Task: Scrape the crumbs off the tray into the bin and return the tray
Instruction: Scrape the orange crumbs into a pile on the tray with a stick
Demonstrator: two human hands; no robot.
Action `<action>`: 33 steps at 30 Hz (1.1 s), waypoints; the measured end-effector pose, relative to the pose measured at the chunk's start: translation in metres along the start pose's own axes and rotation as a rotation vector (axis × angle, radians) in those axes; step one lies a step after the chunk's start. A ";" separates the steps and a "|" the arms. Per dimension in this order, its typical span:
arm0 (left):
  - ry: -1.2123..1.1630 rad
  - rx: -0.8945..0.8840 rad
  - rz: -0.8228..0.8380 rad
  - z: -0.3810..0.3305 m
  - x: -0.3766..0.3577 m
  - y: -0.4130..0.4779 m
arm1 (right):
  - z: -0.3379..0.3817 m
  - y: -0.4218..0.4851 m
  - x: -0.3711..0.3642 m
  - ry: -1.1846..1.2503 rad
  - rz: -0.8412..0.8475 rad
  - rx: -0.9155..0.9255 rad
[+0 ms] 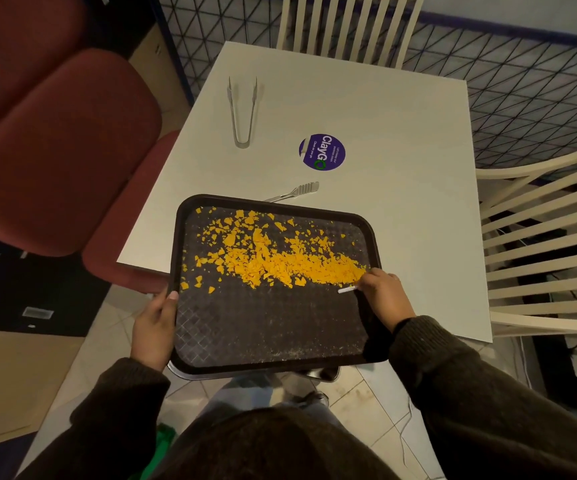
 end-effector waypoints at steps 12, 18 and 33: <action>-0.021 -0.012 -0.020 0.001 -0.002 0.002 | 0.007 -0.043 -0.009 -0.002 0.089 0.036; -0.016 -0.007 -0.004 -0.003 0.000 -0.002 | 0.019 -0.021 -0.011 0.060 -0.048 -0.036; -0.208 0.093 0.180 -0.001 0.002 0.007 | 0.081 -0.030 -0.026 0.070 -0.006 -0.004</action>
Point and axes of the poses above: each hand's wrist, its own y-axis towards the middle knuckle, its own x-axis out of the back of the hand, z = x × y, the point moved 1 cm from there along y, towards the middle knuckle, and after that the axes turned 7 degrees about x, right-handed, at the moved point
